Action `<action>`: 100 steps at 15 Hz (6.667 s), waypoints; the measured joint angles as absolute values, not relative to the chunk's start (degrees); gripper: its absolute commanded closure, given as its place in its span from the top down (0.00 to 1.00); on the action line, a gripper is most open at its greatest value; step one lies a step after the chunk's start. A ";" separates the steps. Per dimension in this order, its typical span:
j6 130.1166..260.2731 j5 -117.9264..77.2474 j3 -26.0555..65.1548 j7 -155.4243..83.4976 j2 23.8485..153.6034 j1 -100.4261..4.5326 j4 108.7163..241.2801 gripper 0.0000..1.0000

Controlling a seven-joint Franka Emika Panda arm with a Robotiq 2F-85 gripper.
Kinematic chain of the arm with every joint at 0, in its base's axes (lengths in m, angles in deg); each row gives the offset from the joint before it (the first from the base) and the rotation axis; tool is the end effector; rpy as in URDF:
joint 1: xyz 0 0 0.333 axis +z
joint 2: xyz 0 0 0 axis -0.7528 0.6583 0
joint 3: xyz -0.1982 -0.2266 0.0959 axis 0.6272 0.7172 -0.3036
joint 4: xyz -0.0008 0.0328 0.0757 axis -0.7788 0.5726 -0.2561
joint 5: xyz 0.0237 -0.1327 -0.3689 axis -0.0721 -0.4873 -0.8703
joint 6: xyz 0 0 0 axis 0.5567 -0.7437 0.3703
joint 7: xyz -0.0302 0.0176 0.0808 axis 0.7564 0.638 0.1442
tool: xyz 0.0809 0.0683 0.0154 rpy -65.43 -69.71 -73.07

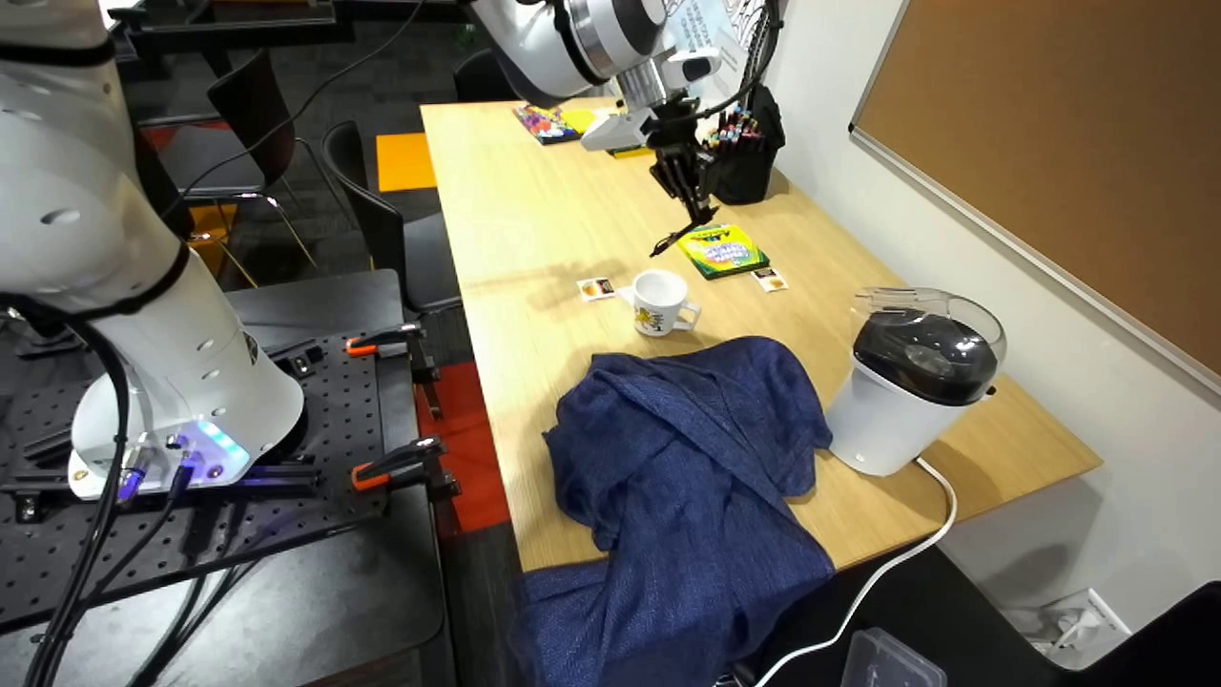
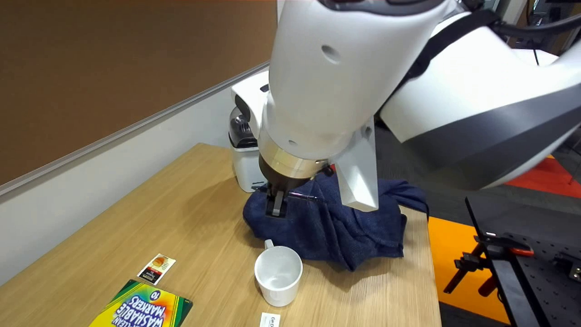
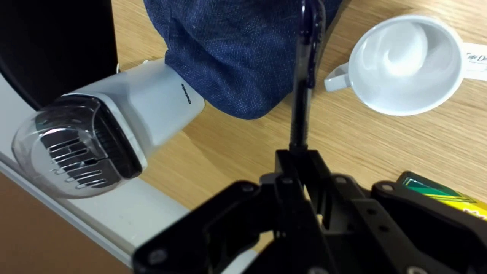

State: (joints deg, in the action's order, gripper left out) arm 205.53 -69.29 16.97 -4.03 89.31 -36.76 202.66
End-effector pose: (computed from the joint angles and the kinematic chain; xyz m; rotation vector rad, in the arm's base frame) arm 0.5797 0.1183 0.2888 2.6111 0.3626 0.4578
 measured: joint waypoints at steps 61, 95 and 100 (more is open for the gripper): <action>163.28 -131.52 2.82 93.89 111.05 -34.74 199.36 0.03; 162.55 -131.32 -0.05 94.03 109.58 -34.22 198.91 1.00; 161.11 -129.77 0.06 93.12 102.73 -34.42 203.56 1.00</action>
State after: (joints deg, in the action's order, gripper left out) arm 161.11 -129.77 0.06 93.12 102.73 -34.42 203.56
